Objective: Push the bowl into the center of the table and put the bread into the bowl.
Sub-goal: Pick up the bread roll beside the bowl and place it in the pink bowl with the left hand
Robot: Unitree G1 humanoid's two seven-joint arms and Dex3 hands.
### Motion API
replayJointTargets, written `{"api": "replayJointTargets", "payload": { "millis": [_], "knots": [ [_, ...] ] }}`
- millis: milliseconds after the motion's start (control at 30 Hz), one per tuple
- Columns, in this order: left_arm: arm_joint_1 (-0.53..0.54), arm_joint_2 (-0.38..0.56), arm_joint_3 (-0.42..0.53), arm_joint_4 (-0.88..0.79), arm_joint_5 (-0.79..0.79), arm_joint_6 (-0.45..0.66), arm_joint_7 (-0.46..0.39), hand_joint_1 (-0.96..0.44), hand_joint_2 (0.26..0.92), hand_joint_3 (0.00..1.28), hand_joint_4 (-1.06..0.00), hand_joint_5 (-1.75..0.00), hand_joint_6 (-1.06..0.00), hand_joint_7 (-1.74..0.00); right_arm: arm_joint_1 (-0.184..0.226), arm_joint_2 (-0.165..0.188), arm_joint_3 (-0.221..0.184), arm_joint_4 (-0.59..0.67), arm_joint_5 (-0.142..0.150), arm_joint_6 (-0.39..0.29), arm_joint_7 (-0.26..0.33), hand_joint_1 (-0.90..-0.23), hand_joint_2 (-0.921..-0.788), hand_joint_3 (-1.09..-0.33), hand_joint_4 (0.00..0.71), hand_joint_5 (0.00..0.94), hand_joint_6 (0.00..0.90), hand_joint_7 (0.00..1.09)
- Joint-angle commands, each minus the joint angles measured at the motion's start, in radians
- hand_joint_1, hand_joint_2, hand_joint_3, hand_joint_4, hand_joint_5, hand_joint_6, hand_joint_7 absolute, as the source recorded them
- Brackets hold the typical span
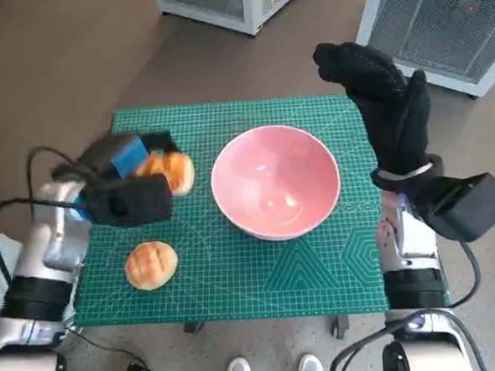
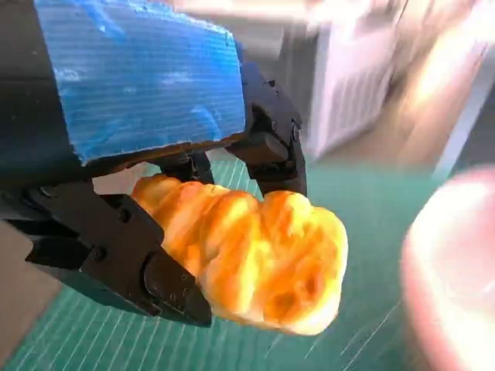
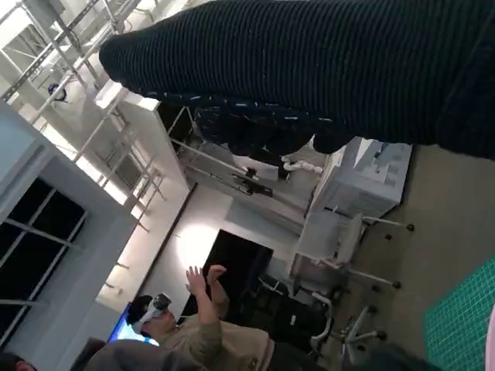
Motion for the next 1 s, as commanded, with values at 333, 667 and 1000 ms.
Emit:
{"api": "replayJointTargets", "payload": {
  "millis": [333, 667, 1000],
  "knots": [
    [-0.062, -0.125, -0.021, -0.201, 0.001, -0.009, 0.038, 0.00, 0.920, 0.06, -0.72, -1.12, -0.61, -1.19, 0.031, 0.010, 0.001, -0.008, 0.012, 0.014, -0.001, -0.692, -0.921, -0.702, 0.245, 0.004, 0.071, 0.51],
    [-0.142, -0.233, -0.132, -0.028, 0.042, -0.099, 0.049, 0.00, 0.920, 0.05, -0.74, -1.13, -0.62, -1.15, 0.046, 0.004, -0.003, -0.021, 0.022, 0.015, 0.007, -0.678, -0.921, -0.703, 0.247, 0.004, 0.076, 0.51],
    [-0.192, -0.306, -0.213, 0.161, 0.090, -0.149, 0.060, 0.00, 0.920, 0.06, -0.73, -1.18, -0.61, -1.13, 0.062, -0.004, -0.007, -0.039, 0.031, 0.020, 0.010, -0.676, -0.921, -0.700, 0.251, 0.004, 0.086, 0.50]
  ]
}}
